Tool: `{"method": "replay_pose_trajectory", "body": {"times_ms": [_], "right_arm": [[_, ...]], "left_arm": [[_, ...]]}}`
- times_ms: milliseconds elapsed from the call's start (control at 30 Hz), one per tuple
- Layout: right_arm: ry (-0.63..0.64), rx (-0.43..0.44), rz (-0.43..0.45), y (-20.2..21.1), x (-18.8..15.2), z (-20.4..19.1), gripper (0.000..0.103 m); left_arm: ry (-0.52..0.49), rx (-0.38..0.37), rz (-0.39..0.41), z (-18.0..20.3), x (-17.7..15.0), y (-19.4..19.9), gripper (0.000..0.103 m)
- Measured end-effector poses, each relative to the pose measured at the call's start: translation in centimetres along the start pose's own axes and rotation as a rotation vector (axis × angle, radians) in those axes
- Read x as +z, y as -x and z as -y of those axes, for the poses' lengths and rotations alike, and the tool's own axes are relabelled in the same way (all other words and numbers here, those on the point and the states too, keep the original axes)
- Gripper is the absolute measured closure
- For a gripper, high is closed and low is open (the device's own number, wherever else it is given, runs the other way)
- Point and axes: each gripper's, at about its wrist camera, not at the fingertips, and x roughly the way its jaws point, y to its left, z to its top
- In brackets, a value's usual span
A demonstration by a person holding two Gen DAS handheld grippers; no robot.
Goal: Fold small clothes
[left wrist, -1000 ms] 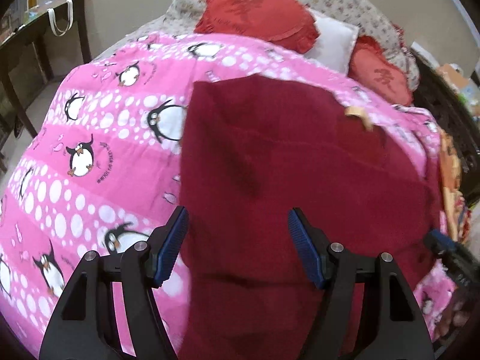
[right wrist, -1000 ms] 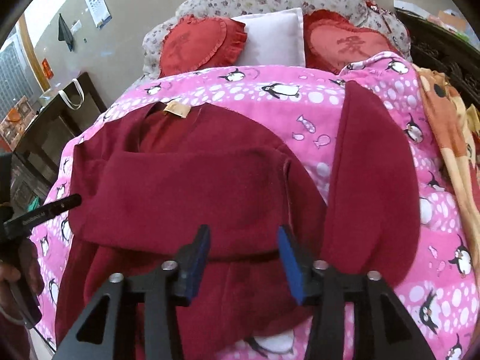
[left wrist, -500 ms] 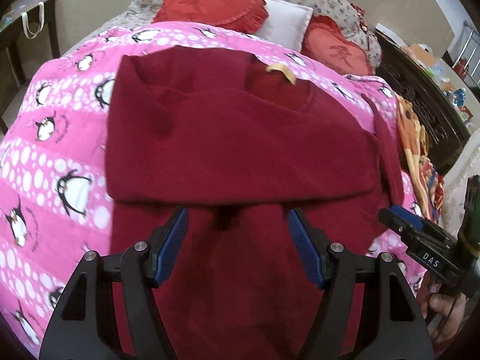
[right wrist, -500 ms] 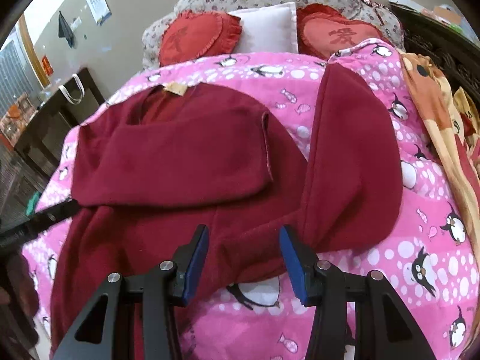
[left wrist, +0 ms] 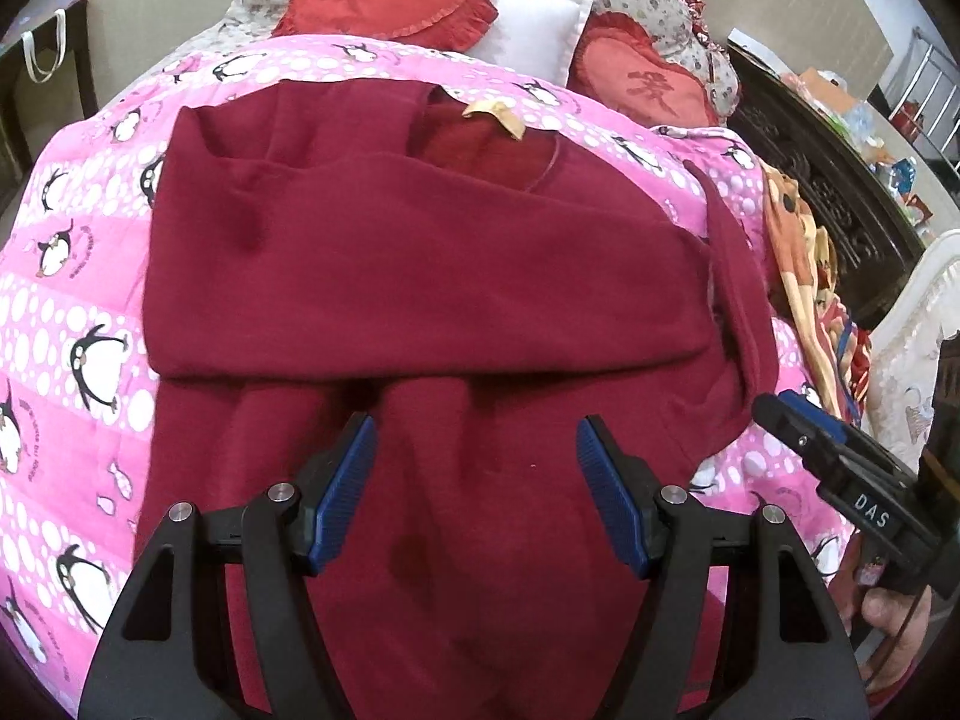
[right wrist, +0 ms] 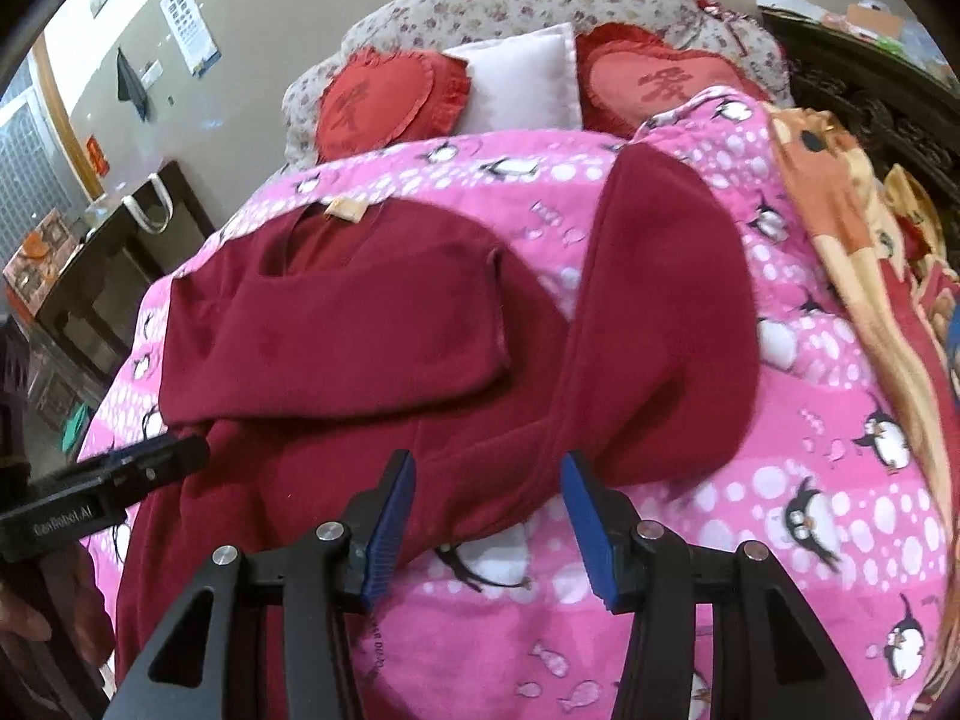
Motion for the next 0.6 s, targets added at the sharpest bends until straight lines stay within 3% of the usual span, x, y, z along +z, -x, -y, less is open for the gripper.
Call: {"method": "replay_pose_trajectory", "body": {"times_ms": [367, 600], "right_arm": [[-0.065, -0.031, 0.015, -0.1, 0.6, 3.3, 0.054], [-0.165, -0.085, 0.028, -0.4, 2.0, 8.2, 0.054]], "left_arm": [[-0.03, -0.017, -0.012, 1.6, -0.2, -1.1, 0.034], [-0.022, -0.023, 0.005, 1.2, 0.5, -1.3, 0.034]]}}
